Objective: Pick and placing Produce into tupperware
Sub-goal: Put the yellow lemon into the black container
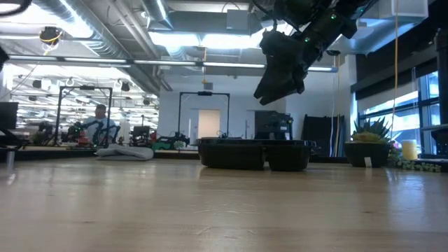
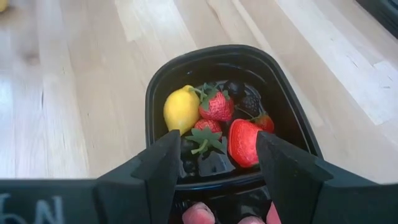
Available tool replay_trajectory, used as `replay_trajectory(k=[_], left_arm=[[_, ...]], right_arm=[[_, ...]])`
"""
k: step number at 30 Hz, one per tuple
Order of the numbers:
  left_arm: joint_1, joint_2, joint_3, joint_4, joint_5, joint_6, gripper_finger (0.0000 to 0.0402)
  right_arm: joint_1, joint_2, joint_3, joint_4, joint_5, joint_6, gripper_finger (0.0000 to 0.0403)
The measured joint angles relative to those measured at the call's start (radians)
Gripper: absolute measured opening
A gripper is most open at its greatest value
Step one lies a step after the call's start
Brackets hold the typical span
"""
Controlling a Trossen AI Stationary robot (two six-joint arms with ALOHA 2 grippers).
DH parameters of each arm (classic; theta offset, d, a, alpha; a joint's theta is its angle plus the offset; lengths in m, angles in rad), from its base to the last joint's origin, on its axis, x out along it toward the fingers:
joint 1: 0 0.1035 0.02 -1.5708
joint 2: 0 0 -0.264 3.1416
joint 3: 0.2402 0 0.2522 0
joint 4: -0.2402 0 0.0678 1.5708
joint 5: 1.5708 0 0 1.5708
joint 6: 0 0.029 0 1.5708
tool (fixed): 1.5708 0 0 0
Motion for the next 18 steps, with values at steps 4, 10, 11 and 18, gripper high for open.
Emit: replay_trajectory(k=[4, 10, 11, 18], left_arm=[[0.000, -0.001, -0.093, 0.124, 0.026, -0.001, 0.0324], [0.000, -0.001, -0.179, 0.222, 0.090, -0.004, 0.0326], [0.000, -0.001, -0.183, 0.222, 0.097, -0.003, 0.0324], [0.000, -0.001, -0.208, 0.222, 0.093, 0.002, 0.0316]], right_arm=[[0.000, 0.000, 0.000, 0.001, 0.000, 0.000, 0.0213], [0.000, 0.000, 0.000, 0.000, 0.000, 0.000, 0.0213], [0.000, 0.000, 0.000, 0.000, 0.000, 0.000, 0.0213], [0.000, 0.000, 0.000, 0.000, 0.000, 0.000, 0.0213]])
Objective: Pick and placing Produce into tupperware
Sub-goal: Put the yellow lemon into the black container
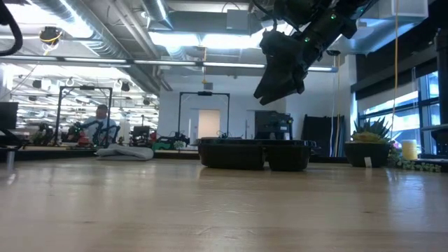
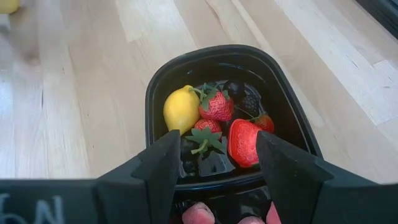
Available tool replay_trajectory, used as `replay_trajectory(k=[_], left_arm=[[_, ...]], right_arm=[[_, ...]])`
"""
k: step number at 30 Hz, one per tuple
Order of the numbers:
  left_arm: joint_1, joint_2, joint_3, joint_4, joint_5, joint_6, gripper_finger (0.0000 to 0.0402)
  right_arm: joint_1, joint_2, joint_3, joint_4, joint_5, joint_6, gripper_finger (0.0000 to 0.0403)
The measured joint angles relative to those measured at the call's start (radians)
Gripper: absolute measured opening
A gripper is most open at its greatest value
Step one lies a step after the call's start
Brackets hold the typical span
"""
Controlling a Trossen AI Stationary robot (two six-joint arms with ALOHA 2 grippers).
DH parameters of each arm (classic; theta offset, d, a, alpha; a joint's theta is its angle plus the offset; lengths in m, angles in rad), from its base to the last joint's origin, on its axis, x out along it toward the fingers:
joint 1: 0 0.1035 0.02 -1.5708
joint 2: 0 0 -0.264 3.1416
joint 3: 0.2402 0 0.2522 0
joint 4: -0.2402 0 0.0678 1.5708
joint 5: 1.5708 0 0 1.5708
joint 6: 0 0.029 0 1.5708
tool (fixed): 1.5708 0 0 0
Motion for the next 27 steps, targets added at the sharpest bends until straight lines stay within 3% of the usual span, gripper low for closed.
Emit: replay_trajectory(k=[27], left_arm=[[0.020, -0.002, -0.042, 0.017, -0.023, 0.007, 0.0301]], right_arm=[[0.000, 0.000, 0.000, 0.000, 0.000, 0.005, 0.0213]])
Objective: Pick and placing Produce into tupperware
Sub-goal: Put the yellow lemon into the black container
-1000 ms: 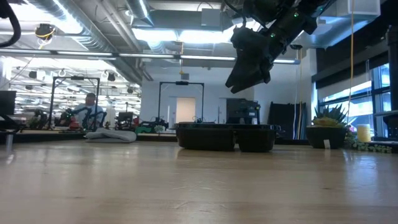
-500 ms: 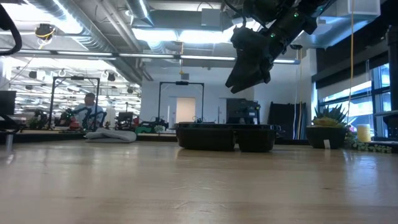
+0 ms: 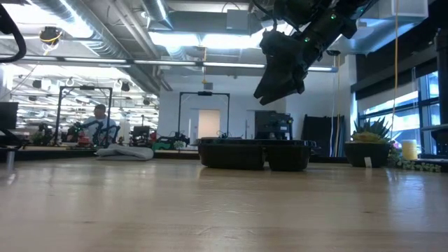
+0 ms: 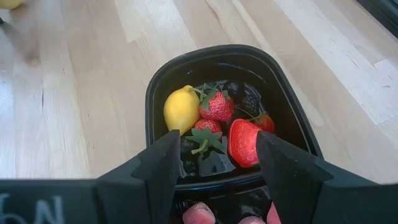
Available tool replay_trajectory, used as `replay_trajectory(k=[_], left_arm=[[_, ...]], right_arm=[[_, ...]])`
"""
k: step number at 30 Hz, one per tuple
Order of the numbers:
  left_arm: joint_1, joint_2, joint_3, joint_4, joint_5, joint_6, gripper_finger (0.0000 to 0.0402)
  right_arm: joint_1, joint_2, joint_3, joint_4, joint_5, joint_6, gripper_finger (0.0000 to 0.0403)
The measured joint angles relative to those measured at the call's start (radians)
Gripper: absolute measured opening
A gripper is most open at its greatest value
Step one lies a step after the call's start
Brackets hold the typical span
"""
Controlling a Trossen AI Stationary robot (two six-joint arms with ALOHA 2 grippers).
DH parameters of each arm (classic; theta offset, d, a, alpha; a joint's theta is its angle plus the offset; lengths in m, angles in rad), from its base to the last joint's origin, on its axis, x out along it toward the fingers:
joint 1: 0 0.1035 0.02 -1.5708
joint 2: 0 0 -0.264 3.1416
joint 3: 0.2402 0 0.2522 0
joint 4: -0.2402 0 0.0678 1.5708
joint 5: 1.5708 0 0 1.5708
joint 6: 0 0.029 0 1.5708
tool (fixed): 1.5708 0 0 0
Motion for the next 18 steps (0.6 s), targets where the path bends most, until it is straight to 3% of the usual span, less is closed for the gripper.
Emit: replay_trajectory(k=[18], left_arm=[[0.000, 0.001, -0.002, -0.039, -0.027, 0.051, 0.0289]], right_arm=[[0.000, 0.000, 0.000, 0.000, 0.000, -0.005, 0.0213]])
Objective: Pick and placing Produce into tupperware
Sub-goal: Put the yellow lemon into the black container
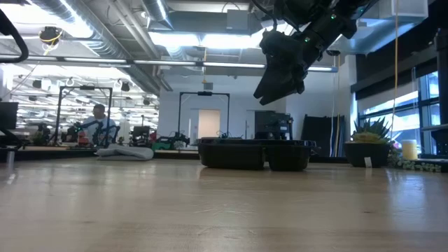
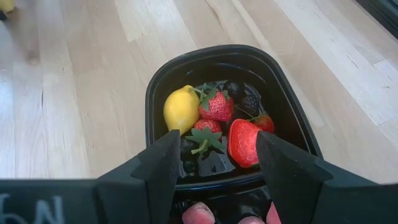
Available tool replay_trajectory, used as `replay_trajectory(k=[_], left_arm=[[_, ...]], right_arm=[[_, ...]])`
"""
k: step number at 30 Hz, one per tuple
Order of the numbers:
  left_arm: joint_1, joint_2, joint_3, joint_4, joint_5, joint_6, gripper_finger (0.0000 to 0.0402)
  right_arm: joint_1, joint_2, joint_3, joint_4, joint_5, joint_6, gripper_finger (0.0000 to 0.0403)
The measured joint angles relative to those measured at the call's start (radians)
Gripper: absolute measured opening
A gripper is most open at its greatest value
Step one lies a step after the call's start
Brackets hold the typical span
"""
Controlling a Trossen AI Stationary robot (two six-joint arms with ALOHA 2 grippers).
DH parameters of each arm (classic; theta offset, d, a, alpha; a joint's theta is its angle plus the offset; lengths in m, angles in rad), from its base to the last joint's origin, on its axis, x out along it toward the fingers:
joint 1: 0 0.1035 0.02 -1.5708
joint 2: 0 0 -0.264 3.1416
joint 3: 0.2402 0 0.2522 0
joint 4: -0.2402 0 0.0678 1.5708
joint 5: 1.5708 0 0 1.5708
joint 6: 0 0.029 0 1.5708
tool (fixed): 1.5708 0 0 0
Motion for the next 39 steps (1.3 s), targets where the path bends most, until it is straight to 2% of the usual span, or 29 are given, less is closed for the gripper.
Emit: replay_trajectory(k=[7, 23, 39], left_arm=[[0.000, -0.001, -0.008, 0.004, -0.014, 0.075, 0.0280], [0.001, 0.000, -0.009, 0.018, -0.005, 0.077, 0.0251], [0.000, 0.000, -0.009, 0.019, -0.005, 0.078, 0.0249]], right_arm=[[0.000, 0.000, 0.000, 0.000, 0.000, 0.000, 0.0213], [0.000, 0.000, 0.000, 0.000, 0.000, 0.000, 0.0213], [0.000, 0.000, 0.000, 0.000, 0.000, 0.003, 0.0213]])
